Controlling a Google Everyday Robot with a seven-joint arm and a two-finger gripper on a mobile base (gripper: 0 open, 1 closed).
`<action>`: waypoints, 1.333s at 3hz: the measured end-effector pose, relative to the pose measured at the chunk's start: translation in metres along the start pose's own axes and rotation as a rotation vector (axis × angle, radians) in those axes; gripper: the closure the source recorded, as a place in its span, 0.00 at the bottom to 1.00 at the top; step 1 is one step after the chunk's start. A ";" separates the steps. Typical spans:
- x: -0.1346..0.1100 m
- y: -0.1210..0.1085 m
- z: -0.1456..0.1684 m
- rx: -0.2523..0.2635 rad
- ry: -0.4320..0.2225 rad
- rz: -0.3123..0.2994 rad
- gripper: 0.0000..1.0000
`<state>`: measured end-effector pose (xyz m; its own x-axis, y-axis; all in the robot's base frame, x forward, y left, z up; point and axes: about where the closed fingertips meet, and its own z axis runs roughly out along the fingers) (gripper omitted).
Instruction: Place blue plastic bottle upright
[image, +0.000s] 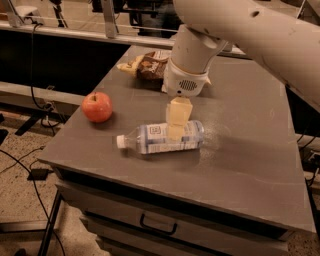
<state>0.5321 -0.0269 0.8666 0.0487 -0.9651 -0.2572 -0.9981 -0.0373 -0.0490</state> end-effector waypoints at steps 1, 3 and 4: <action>-0.025 0.018 0.005 0.005 -0.029 -0.043 0.00; -0.033 0.024 0.013 -0.003 -0.008 -0.056 0.00; -0.037 0.022 0.022 0.001 0.041 -0.045 0.00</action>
Offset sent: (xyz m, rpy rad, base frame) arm -0.0189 0.0246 0.0010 0.0272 -0.0149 0.0417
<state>0.5088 0.0135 0.8536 0.0920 -0.9722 -0.2154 -0.9949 -0.0808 -0.0605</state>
